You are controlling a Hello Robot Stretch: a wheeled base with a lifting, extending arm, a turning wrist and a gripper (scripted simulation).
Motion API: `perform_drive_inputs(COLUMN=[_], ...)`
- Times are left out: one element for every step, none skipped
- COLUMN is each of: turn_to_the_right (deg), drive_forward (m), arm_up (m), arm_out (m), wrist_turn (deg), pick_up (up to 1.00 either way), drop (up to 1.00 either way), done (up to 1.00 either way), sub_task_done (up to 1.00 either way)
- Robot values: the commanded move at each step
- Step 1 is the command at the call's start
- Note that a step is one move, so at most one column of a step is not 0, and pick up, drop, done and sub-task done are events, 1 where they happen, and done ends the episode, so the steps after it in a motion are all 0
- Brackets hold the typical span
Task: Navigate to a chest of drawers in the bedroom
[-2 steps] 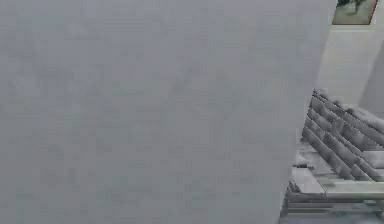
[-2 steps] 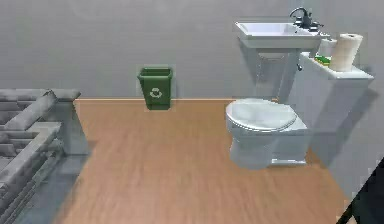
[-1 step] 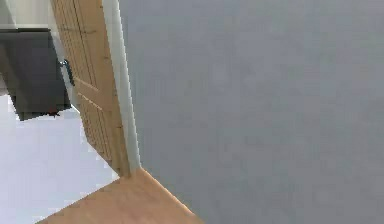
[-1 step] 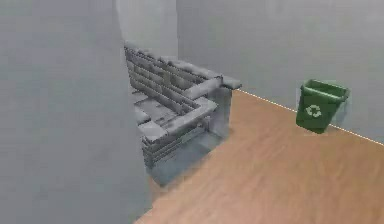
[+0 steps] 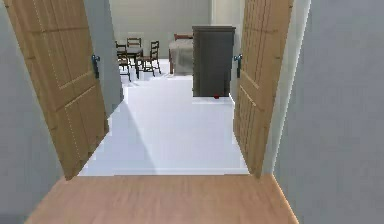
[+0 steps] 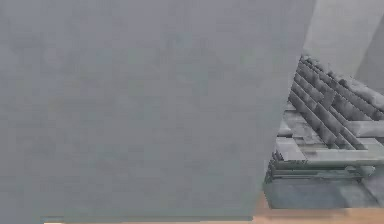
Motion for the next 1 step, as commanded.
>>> perform_drive_inputs(turn_to_the_right=[-9.0], drive_forward=[0.00], arm_up=[0.00], arm_out=[0.00], wrist_turn=[0.0], pick_up=[0.00], drop=[0.00], done=[0.00], sub_task_done=[0.00])
